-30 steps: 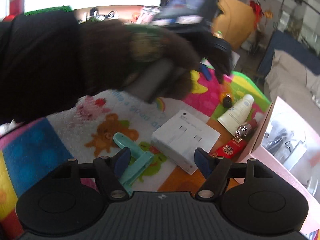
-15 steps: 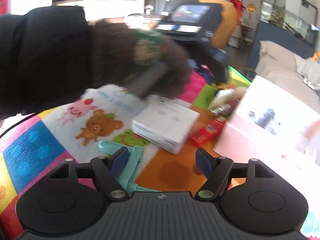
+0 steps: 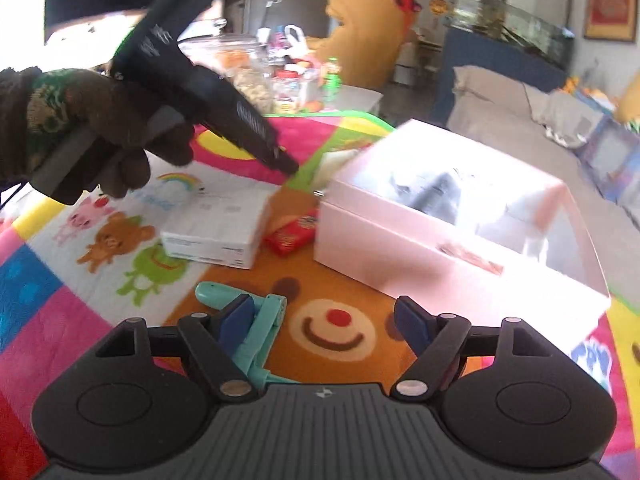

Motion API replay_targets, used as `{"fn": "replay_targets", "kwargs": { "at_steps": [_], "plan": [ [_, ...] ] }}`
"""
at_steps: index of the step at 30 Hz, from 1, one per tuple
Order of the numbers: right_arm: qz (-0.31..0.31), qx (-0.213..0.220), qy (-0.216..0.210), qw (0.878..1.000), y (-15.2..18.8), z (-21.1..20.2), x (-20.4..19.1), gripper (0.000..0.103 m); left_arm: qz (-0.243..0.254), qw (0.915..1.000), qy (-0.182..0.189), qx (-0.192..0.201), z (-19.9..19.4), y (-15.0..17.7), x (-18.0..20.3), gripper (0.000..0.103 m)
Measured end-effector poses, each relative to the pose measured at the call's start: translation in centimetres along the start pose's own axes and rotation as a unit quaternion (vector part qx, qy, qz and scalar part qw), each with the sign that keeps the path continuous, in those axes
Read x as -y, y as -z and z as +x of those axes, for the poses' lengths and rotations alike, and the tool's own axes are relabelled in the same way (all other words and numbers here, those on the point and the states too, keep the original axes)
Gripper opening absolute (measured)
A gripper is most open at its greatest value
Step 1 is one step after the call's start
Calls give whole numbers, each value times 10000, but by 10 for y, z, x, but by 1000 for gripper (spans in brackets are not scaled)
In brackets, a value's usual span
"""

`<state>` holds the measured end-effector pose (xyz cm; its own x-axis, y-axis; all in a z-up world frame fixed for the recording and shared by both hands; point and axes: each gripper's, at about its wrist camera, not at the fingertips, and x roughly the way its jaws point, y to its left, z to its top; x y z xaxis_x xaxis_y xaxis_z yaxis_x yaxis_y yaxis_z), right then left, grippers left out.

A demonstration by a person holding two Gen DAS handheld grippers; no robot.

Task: Organize rigid objects
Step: 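Grasp the orange bottle with the left tool while the right tool grasps the teal clip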

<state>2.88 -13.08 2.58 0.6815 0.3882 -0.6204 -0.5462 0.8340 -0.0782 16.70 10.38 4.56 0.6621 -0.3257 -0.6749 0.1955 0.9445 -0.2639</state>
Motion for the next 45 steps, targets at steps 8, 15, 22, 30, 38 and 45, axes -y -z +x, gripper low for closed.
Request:
{"fn": "replay_targets", "kwargs": {
  "at_steps": [8,15,22,30,38,45],
  "plan": [
    [464,81,-184,9987,8,-1,15,82,-450,9980,-424,144,55,-67,12,20],
    [722,-16,-316,9969,7,5,20,86,-50,9978,-639,-183,85,-70,21,31],
    [742,-29,-295,9968,7,6,20,87,-76,9991,-264,-307,45,-34,5,31],
    [698,-32,-195,9974,7,6,17,91,-367,9987,-346,-119,-35,39,-23,31],
    [713,-73,-60,9974,8,2,16,93,-909,9954,-264,166,-96,103,-43,32],
    [985,-140,-67,9950,12,2,24,94,-977,9935,-446,373,-108,133,-30,32]
  ]
}}
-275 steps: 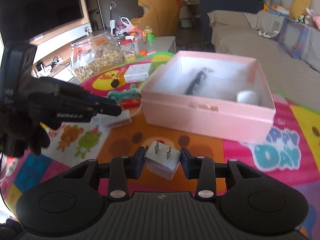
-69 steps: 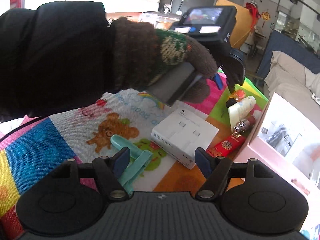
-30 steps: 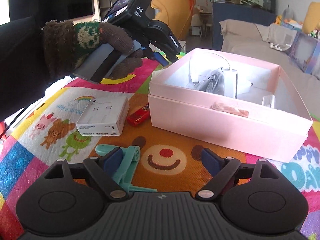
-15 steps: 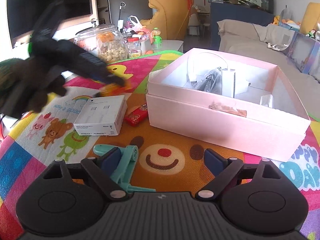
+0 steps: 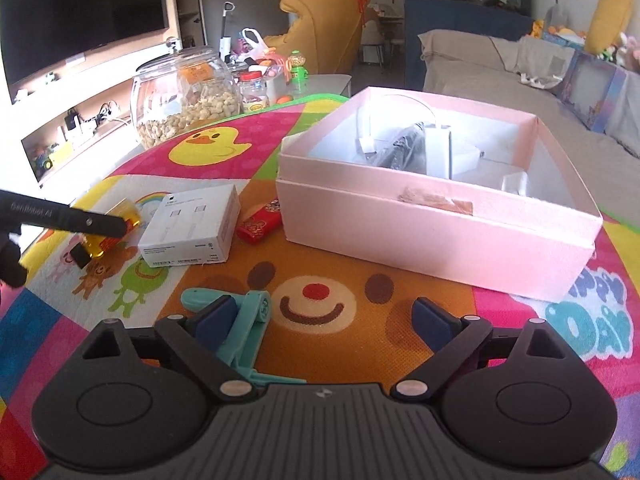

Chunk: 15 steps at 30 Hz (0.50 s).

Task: Organize rigid objects
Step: 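Grasp the orange bottle with the left tool while the right tool grasps the teal clip, then lift the orange bottle with the left tool while the right tool lifts the teal clip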

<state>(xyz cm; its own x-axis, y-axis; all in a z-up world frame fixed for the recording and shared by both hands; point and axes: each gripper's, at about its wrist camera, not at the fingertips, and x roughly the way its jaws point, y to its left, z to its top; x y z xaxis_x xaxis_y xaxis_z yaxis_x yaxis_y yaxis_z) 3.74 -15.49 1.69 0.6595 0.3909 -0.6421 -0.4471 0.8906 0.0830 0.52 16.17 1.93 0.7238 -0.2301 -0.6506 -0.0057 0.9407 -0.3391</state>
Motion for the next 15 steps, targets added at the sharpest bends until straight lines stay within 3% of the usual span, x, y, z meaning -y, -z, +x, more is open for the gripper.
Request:
{"fn": "replay_targets", "kwargs": {
  "at_steps": [15],
  "plan": [
    [158,-9,8,9999,2,1,5,97,-41,9999,125,42,-10,20,13,32]
  ]
}}
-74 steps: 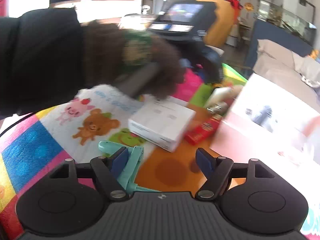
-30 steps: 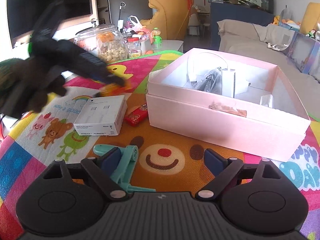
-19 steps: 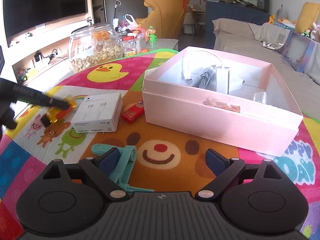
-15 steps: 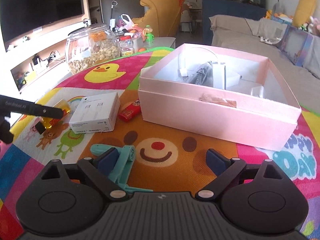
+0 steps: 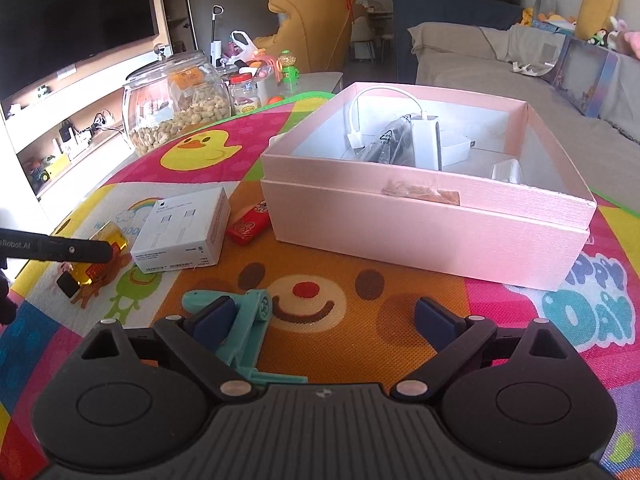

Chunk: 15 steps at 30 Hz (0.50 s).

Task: Organize rigid objects
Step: 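Lift the orange bottle with the left tool while the right tool lifts the teal clip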

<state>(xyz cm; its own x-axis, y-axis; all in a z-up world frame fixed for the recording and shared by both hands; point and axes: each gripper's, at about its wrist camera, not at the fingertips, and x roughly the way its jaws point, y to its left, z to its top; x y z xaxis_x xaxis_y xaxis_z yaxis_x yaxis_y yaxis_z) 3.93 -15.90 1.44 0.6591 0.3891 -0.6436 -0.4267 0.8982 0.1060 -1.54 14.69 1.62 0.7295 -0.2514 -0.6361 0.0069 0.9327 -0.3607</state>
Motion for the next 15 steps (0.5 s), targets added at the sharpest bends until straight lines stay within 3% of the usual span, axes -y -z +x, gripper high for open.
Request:
{"fn": "replay_targets", "kwargs": {
  "at_steps": [9,15],
  "plan": [
    [-102,-99,-48,9999,-1,4,-2,102,504,9982,240,-224,-6,21,33,32],
    [-586,-461,12,9972,-2,5,-12,103,1007,9944,-268,-163,-6,34,61,32]
  ]
}}
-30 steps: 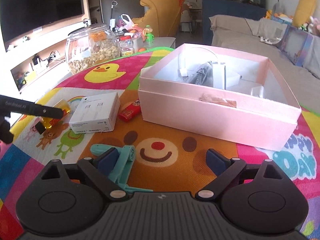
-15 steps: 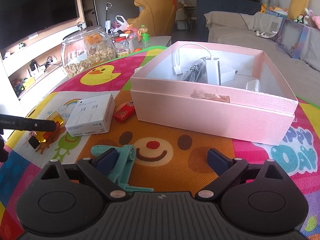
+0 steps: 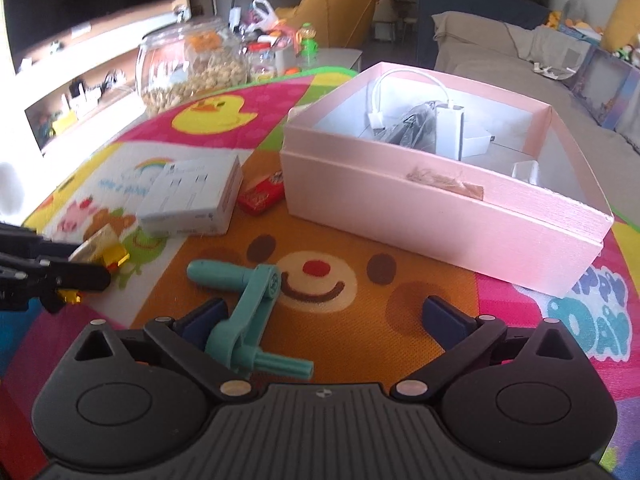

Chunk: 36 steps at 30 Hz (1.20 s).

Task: Organize rigid objects
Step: 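Lift the orange bottle with the left tool while the right tool lifts the teal clip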

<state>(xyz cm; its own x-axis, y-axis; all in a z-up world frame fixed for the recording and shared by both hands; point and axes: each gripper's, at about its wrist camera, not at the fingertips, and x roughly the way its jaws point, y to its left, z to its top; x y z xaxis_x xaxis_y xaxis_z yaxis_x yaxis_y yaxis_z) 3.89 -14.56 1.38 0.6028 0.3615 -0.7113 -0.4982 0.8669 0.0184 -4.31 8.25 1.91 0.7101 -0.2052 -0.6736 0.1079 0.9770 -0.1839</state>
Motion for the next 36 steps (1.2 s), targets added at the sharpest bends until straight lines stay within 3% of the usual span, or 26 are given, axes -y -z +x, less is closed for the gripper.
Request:
{"fn": "replay_targets", "kwargs": {
  "at_steps": [3,6,8,11,12,15,17,20,24,26,27,28,36],
  "plan": [
    [-135,22,-92,9999,6,-6,0,103,75,9999,-99,112,-3,7,7,31],
    [-146,97,160,9997,17,-18,4,102,-247,9993,251,85,-8,10,0,32],
    [-239,256,624,9974,25,-28,6,101,-392,9985,359,115,-10,13,-4,32],
    [-679,579,1726,9809,33,-37,1,97,-417,9984,358,123,-10,14,-4,32],
    [-720,654,1842,9781,34,-41,0,97,-401,9986,327,123,-9,14,-2,32],
    [-145,668,945,9932,27,-54,7,97,-246,9994,198,158,-9,15,4,32],
    [218,704,554,9957,21,-54,5,97,-131,9997,106,202,-9,17,9,32],
    [488,616,514,9956,8,-36,-7,97,-88,9996,-46,255,-9,18,14,32],
    [270,343,696,9966,-1,-5,-24,97,-145,9995,-151,239,-10,18,16,32],
    [268,270,698,9968,-2,1,-26,92,-177,9995,-139,205,-10,16,15,32],
    [280,298,681,9968,-2,0,-26,80,-182,9996,-125,189,-10,16,14,32],
    [227,299,650,9972,-2,-2,-26,74,-174,9996,-118,175,-10,15,14,33],
    [-23,470,457,9978,9,-44,-19,68,-32,9996,-243,152,-9,15,20,33]
  ]
}}
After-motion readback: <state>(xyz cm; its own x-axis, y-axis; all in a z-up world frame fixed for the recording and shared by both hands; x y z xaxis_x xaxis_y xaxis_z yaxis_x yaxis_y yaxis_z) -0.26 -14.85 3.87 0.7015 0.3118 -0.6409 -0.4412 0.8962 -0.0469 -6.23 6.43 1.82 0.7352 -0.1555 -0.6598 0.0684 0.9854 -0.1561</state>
